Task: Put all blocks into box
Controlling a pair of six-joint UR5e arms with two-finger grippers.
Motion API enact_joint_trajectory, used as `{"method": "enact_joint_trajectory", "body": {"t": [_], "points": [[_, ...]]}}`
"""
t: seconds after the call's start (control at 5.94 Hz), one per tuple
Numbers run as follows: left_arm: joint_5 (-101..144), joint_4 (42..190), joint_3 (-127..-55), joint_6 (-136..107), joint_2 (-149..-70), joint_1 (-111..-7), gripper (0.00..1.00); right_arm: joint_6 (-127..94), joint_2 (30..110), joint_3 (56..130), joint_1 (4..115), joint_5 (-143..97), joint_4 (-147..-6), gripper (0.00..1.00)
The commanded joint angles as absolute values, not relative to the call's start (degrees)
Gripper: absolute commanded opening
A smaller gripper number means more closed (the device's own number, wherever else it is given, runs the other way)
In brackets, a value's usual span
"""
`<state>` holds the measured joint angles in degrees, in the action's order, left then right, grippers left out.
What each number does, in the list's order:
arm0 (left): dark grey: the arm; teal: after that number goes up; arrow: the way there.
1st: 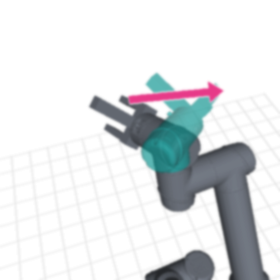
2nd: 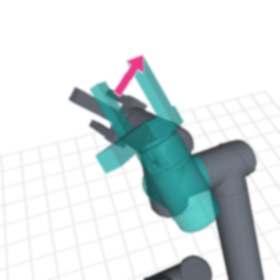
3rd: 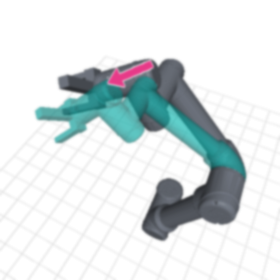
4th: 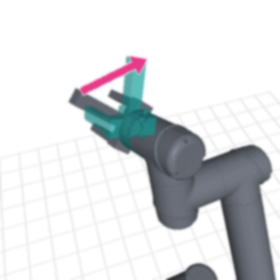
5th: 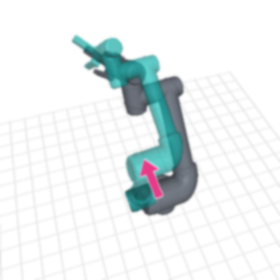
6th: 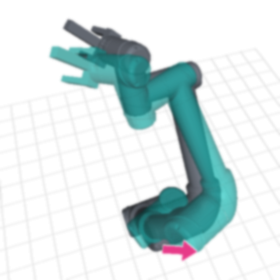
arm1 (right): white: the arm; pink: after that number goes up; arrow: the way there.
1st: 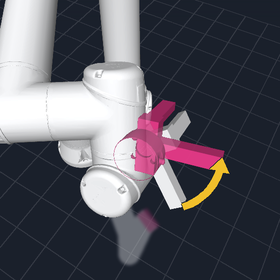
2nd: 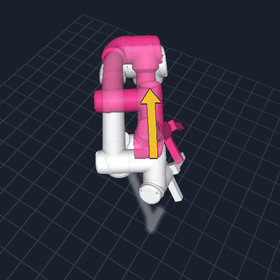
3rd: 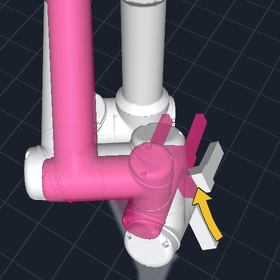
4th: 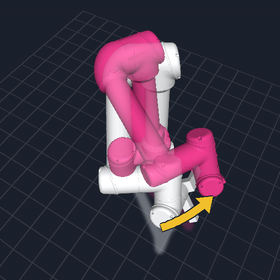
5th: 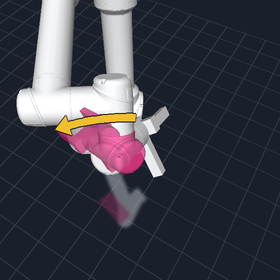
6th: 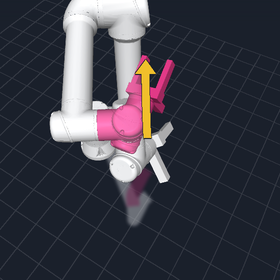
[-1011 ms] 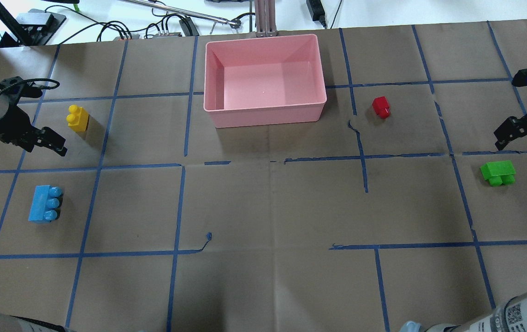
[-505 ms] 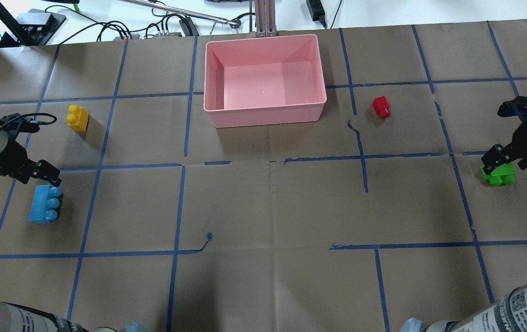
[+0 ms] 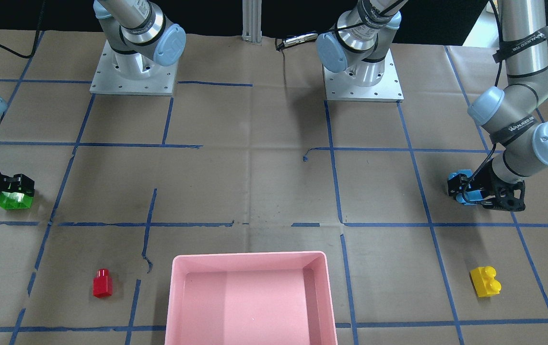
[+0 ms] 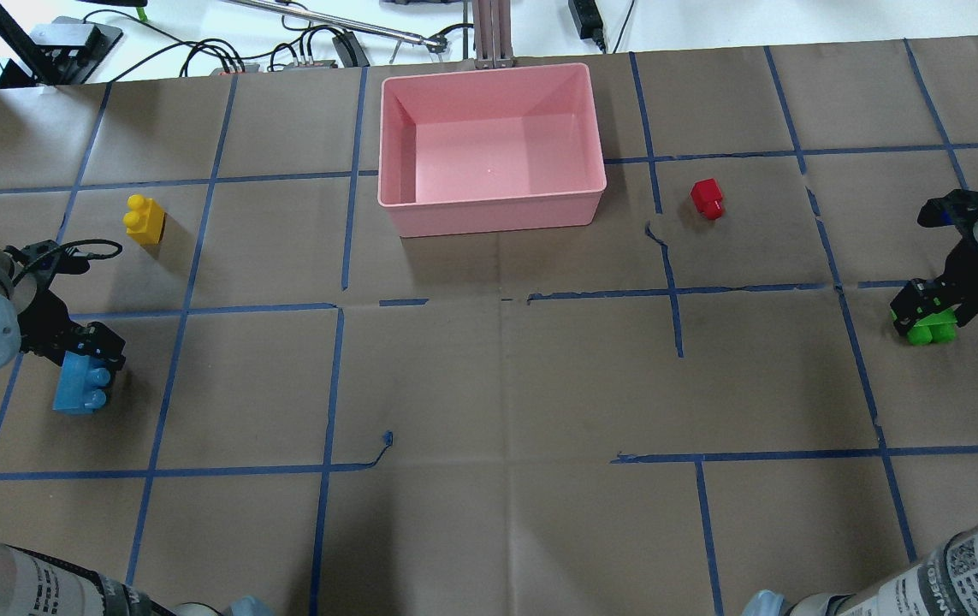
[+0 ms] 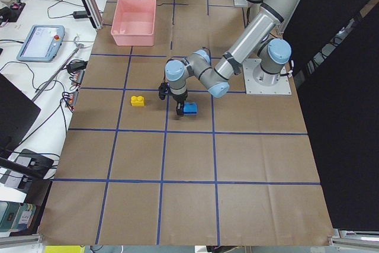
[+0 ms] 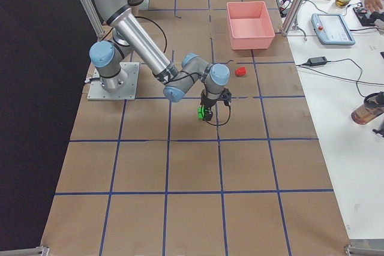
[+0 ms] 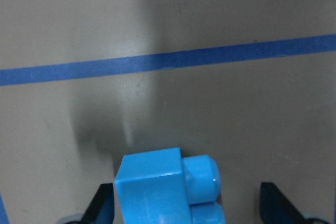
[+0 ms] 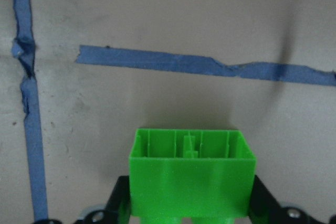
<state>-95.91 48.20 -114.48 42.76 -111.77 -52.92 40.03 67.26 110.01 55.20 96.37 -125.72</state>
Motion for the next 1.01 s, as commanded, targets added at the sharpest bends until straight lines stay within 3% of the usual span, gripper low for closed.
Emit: {"method": "enact_joint_trajectory", "body": {"t": [0.0,0.17,0.34,0.51,0.84], "points": [[-97.03,47.81,-114.61,42.8,-111.63,-53.08,0.79,39.99,67.24,110.04,55.2,96.42,-125.42,0.37],[-96.94,48.16,-114.44,42.89,-111.01,-53.17,0.43,40.08,67.85,109.17,55.2,96.42,-125.16,0.32],[-96.77,48.25,-114.35,42.98,-110.92,-53.26,0.15,40.08,68.46,106.29,55.2,96.15,-124.63,0.32],[-96.33,48.69,-114.0,43.07,-109.96,-53.52,0.0,39.64,69.68,100.34,55.72,95.54,-118.02,0.31],[-90.14,51.83,-110.42,42.81,-108.29,-56.58,0.0,37.11,70.31,84.36,58.6,92.65,-99.93,0.31]]}}
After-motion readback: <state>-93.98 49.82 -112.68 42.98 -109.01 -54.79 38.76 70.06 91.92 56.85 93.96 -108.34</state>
